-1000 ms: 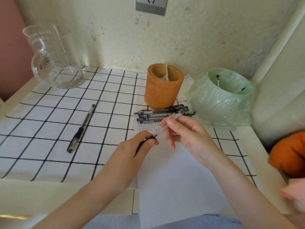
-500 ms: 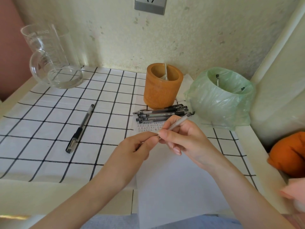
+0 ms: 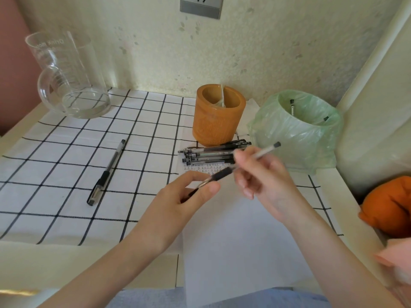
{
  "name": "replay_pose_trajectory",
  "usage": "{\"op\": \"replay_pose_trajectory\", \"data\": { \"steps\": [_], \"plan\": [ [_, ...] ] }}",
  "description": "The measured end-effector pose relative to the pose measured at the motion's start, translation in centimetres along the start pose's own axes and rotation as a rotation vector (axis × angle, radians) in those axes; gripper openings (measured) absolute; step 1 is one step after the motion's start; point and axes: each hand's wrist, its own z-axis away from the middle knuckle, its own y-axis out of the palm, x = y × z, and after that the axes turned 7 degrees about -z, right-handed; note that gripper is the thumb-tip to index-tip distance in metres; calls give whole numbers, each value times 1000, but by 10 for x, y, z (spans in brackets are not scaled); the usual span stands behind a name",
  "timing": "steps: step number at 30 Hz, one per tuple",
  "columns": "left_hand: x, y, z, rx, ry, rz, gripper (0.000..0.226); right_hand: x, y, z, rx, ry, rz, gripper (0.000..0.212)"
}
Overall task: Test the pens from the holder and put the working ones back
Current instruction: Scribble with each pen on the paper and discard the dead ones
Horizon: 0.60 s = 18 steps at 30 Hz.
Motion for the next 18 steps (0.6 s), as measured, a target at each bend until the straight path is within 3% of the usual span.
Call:
{"op": "replay_pose_trajectory", "data": {
  "steps": [4, 8, 10, 14, 18],
  "plan": [
    [13, -2, 1, -34, 88, -427, 36, 8, -21, -9, -291, -97, -155, 13],
    [23, -2, -3, -11, 154, -839, 49, 12, -39, -12, -294, -83, -30, 25],
    [25, -2, -3, 8, 154, -914, 54, 11, -44, -14, -315, -73, 36, 30],
    [31, -1, -3, 44, 140, -964, 61, -1, -56, -21, -494, -105, 247, 22],
    [33, -1, -4, 60, 131, -968, 62, -9, -64, -24, -530, -107, 200, 22]
  ]
}}
